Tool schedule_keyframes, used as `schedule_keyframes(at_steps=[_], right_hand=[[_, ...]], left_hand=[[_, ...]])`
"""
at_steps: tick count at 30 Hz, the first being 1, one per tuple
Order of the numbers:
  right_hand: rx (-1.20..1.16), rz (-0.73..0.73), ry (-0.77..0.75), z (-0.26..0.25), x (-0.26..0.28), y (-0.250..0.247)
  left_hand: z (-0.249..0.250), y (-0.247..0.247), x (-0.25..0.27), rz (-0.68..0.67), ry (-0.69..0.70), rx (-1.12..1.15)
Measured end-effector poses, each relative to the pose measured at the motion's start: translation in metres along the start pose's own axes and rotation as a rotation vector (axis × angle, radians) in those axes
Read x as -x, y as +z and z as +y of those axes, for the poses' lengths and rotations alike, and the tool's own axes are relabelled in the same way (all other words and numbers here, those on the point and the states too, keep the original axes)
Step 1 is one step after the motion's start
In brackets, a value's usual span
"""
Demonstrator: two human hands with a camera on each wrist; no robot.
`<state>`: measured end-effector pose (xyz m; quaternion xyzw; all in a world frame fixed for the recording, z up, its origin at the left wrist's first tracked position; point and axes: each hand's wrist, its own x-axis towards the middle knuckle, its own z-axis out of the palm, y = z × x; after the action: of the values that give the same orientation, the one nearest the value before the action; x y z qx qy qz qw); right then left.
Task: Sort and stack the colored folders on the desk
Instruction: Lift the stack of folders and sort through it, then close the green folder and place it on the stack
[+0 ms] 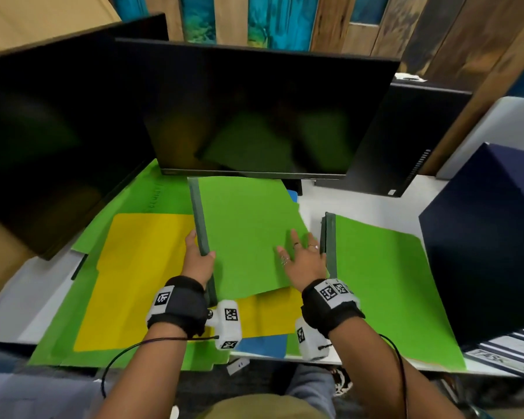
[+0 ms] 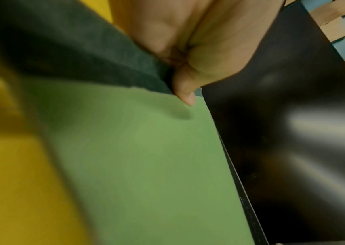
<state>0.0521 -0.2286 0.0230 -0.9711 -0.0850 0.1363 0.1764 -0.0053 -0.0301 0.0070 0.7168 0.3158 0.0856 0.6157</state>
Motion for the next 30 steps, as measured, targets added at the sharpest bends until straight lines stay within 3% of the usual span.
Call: schedule_keyframes(at_steps=[8,14,17,25,30], right_hand=[[-0.064,0.228,0.311,0.045,0.0,-0.042],[0.042,0.108,0.577,0.111,0.015,-0.06],[0.043,0.074,0.66,0.143,0.023,-0.058],[0.001,0.001,0.75,0.17,0.03,-0.045],[0.1,0.009,0.661,0.159,0.028,-0.052]], left_hand=[[0.022,0.044,0.017,-0.234,0.035,-0.085],[0.035,0.111,0.04,-0.496,0.203,-0.413],[0.029,0.141,0.044,-0.558,0.231,-0.63],[0.023,0.169,0.051,-0.634,0.269,-0.911],[0.028,0.169,0.05,-0.679,0.251,-0.928]])
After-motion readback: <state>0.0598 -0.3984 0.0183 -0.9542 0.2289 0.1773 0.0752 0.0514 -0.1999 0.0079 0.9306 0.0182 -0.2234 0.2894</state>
